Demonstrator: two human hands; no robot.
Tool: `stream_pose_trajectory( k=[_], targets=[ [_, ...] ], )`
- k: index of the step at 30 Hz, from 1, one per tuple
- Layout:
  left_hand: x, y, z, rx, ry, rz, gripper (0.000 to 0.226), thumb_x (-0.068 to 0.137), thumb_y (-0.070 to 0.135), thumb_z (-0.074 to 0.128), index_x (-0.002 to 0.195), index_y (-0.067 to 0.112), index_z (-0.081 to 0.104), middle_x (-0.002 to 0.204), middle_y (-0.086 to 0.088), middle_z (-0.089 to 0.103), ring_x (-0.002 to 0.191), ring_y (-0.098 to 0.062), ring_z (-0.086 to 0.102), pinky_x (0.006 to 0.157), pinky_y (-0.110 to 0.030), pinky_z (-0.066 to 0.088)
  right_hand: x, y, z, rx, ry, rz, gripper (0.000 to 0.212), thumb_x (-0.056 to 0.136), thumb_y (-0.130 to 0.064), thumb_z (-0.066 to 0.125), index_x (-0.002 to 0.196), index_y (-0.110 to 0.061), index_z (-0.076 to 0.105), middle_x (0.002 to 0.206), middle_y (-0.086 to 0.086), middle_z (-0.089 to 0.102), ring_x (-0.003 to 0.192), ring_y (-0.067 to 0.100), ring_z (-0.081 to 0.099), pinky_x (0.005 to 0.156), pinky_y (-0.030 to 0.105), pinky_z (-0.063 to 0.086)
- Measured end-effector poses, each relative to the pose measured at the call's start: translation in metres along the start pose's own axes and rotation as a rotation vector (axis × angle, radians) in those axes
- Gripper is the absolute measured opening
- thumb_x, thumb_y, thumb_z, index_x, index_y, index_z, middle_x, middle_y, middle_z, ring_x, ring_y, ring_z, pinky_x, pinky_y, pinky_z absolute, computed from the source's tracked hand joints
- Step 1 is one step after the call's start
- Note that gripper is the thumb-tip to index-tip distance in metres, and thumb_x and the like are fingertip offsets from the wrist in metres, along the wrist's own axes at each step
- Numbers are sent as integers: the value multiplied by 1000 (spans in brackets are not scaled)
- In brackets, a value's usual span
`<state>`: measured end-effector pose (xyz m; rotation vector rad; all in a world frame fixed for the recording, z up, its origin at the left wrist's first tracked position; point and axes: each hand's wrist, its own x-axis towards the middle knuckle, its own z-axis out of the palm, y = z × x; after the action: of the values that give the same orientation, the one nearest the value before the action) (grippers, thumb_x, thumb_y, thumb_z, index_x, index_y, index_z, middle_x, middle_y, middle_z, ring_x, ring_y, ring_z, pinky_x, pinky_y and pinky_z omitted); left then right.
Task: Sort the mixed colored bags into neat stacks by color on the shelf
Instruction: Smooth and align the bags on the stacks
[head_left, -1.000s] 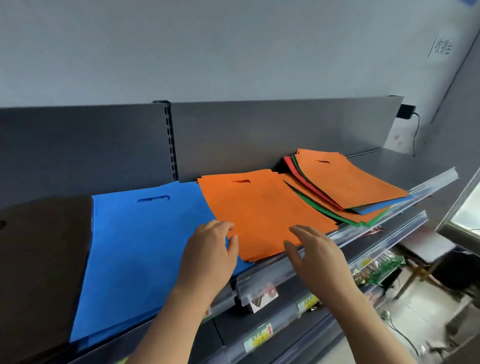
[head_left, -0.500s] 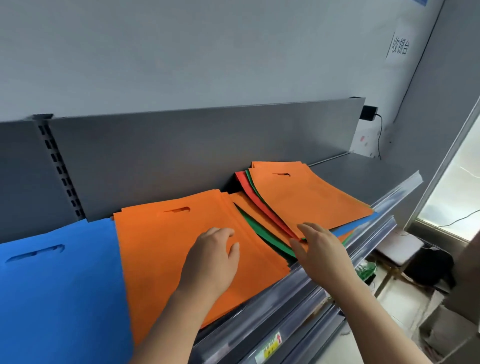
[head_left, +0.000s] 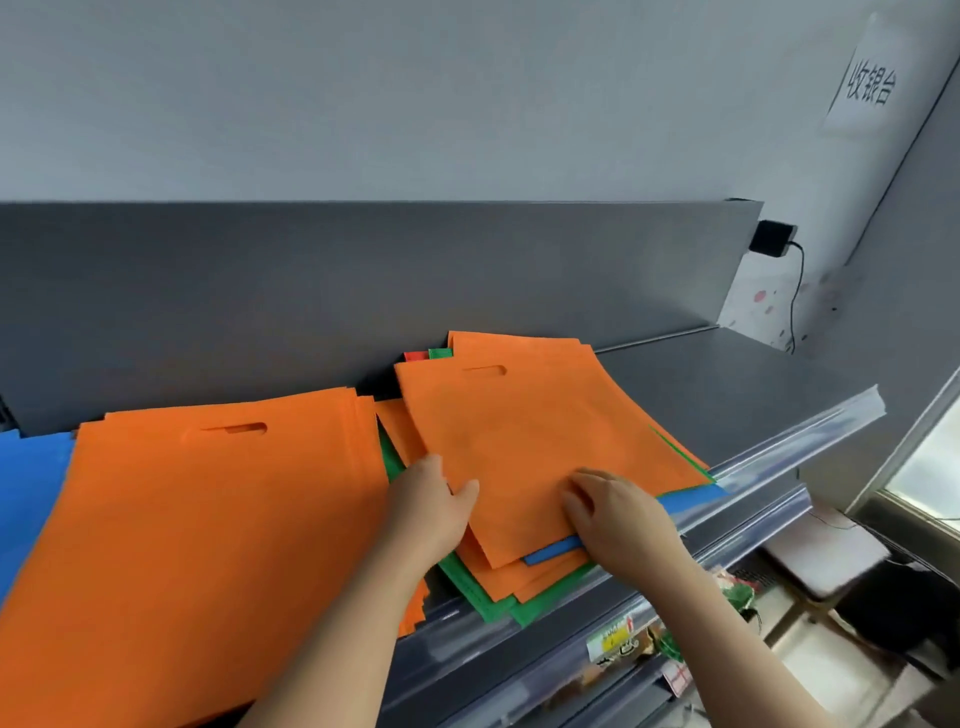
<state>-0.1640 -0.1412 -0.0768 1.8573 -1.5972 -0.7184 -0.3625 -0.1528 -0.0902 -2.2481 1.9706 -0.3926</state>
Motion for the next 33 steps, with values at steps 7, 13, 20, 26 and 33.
stream_pose_trajectory(
  k=[7, 13, 20, 26, 33],
  targets=[
    [12, 3, 5, -227, 200, -202, 80, 85, 16, 70, 146, 7, 20, 136, -9, 50, 115, -26, 55, 90, -36, 47, 10, 25, -8, 160, 53, -36, 27, 96, -29, 45, 103, -10, 63, 102, 2, 63, 101, 25, 57, 88, 36, 45],
    [16, 4, 14, -294, 166, -174, 34, 84, 22, 68, 114, 15, 54, 110, -3, 61, 93, -22, 59, 80, -37, 52, 20, 50, -11, -41, -5, 72, 26, 96, -40, 39, 89, -18, 51, 86, -5, 55, 96, 22, 54, 103, 37, 35],
    [17, 7, 18, -288, 234, -178, 45, 82, 14, 71, 119, 15, 46, 112, -2, 53, 100, -25, 54, 79, -33, 43, 13, 52, -8, 80, 40, -26, 49, 95, -42, 46, 137, -17, 44, 127, 1, 56, 119, 19, 49, 109, 33, 31],
    [12, 13, 18, -229, 343, -44, 24, 83, 9, 69, 101, 17, 56, 96, 6, 56, 87, -16, 55, 67, -23, 42, 17, 59, -1, 21, 1, 83, 67, 93, -56, 40, 145, -16, 29, 152, 7, 29, 141, 27, 23, 116, 40, 16],
    [12, 8, 18, -268, 263, -93, 22, 78, 14, 76, 96, 16, 63, 92, 2, 64, 85, -20, 61, 65, -27, 45, 17, 58, -9, 60, -10, 101, 72, 91, -56, 45, 146, -14, 23, 147, 6, 36, 137, 26, 31, 114, 40, 20]
  ],
)
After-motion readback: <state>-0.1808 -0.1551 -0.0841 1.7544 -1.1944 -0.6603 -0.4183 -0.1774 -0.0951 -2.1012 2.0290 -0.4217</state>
